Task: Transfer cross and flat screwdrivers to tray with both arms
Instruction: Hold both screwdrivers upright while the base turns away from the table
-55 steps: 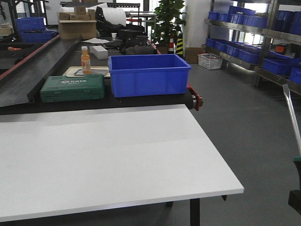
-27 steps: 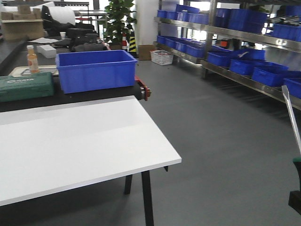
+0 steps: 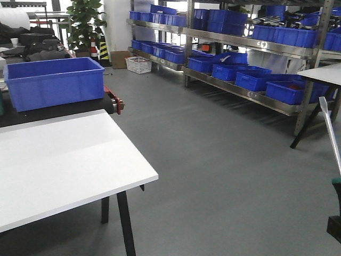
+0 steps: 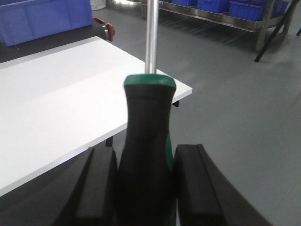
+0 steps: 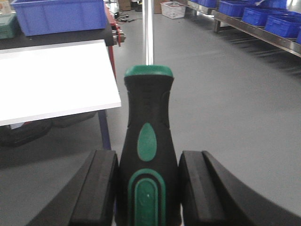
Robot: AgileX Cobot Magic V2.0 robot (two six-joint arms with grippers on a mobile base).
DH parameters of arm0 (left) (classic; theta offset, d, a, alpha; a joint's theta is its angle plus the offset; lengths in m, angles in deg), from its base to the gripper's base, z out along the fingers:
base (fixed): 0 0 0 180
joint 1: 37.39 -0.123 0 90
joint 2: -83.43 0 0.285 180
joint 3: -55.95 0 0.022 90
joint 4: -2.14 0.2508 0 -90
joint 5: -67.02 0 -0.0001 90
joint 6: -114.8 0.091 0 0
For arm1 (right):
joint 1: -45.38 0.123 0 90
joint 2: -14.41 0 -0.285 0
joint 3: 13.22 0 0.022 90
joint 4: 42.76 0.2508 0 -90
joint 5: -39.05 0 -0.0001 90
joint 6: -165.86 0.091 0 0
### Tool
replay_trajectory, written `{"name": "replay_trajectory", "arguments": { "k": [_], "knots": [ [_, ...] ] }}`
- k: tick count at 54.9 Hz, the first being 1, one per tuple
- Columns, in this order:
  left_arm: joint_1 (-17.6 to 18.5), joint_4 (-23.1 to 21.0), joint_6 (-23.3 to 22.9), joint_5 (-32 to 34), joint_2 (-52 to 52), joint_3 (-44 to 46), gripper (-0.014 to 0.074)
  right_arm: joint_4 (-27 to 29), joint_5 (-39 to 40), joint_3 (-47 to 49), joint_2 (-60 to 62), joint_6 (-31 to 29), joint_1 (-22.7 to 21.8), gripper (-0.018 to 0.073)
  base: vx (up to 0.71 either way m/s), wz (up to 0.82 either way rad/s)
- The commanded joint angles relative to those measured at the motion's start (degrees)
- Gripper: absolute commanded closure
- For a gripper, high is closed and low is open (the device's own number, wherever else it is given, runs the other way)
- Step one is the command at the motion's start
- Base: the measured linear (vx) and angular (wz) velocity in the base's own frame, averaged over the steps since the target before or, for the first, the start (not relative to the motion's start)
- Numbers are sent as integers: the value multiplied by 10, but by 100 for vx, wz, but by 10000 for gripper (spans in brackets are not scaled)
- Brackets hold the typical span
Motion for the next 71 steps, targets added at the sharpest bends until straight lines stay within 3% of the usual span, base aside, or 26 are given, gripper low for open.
{"name": "replay_trajectory", "arguments": {
  "k": [1,39,71],
  "knots": [
    [3,-9,-6,54,2,17,596,-8,53,17,1,-5,-1,567,3,-25],
    [3,-9,-6,54,2,17,596,-8,53,17,1,-5,-1,567,12,-32],
    [3,-9,-6,54,2,17,596,-8,53,17,1,-5,-1,567,36,-17]
  ]
}}
